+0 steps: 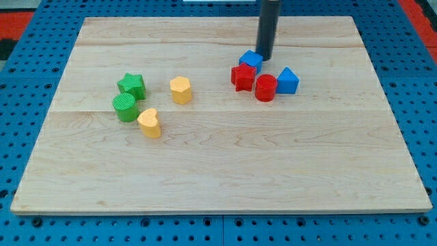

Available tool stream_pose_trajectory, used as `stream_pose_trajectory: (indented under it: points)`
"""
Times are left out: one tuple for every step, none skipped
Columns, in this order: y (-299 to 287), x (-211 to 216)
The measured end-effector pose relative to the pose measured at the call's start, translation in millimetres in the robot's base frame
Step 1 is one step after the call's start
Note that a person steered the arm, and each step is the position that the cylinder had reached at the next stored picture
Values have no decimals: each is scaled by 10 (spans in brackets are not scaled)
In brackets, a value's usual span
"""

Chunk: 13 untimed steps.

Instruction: Slide the blue cube closer to the blue triangle

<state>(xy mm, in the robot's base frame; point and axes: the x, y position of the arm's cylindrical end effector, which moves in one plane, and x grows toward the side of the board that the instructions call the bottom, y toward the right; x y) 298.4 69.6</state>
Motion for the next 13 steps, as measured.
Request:
stream_pose_trajectory:
  points:
    - [-343,-226]
    - [-780,-239]
    - [-954,-89]
    - [-937,117]
    - [-798,176]
    - [-643,220]
    - [-551,223]
    - [-511,220]
    - [-506,192]
    - [-426,192]
    - [-293,220]
    - [-120,275]
    - [0,291]
